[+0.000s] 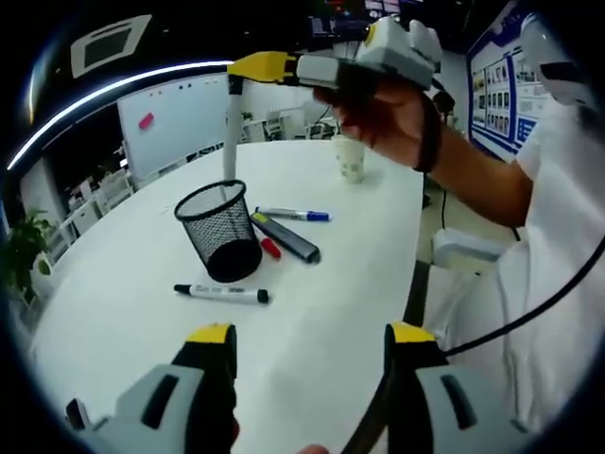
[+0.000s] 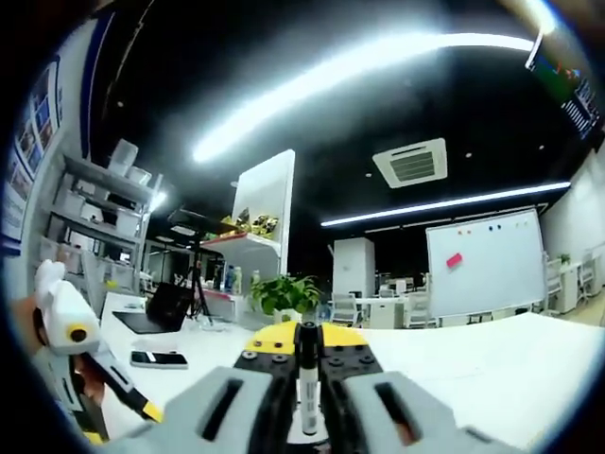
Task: Place the scattered laser pointers and whiteboard markers into the pen holder and stack the scattered paper cups together
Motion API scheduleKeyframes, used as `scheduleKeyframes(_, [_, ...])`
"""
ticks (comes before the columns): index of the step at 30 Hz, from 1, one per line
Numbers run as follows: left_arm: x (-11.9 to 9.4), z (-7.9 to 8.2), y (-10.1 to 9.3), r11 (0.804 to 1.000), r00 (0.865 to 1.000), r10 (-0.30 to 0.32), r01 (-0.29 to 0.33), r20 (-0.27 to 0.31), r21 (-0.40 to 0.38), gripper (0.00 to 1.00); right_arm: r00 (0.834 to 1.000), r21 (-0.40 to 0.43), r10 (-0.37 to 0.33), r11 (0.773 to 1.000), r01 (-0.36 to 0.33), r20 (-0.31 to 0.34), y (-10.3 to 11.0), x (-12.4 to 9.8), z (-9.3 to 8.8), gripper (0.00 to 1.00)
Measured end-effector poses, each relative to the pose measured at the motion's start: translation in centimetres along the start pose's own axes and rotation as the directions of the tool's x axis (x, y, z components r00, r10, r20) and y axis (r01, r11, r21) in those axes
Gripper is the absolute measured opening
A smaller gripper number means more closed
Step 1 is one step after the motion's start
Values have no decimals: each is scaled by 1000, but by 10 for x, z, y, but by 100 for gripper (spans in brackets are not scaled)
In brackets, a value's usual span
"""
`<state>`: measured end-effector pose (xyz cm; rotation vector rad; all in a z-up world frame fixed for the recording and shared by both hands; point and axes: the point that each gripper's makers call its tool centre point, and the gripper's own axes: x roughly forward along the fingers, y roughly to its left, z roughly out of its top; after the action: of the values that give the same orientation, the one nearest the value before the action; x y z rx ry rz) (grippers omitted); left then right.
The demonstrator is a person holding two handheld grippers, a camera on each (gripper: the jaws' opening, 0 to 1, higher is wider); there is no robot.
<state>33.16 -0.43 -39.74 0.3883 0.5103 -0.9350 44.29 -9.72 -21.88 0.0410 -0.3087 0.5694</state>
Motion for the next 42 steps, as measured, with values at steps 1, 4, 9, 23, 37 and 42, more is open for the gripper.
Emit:
scheduleKeyframes(1, [0, 1, 0, 1000, 1000, -1, 1, 2, 0, 64, 1000, -5, -1, 1000, 1, -4, -1, 0, -2, 8])
scheduleKeyframes(4, [2, -1, 1, 1000, 1000, -3, 3, 0, -3, 64, 1000, 2, -6, 1000, 6, -20, -4, 0, -9, 8])
scheduleKeyframes(9, [5, -2, 1, 1000, 1000, -7, 7, -5, -7, 64, 1000, 11, -12, 1000, 13, -28, -5, -2, -14, 8])
scheduleKeyframes(23, [5, -1, 1, 1000, 1000, -7, 7, -7, 0, 64, 997, 23, -6, 1000, 8, -71, -5, -2, -30, 8])
scheduleKeyframes(37, [5, -1, 1, 1000, 1000, -9, 10, -4, 3, 64, 995, 4, 3, 1000, -3, -104, -2, -2, -44, 8])
scheduleKeyframes(42, [5, -1, 1, 1000, 1000, -11, 11, -3, 1, 64, 993, 11, -4, 1000, 6, -119, -4, -3, -49, 8])
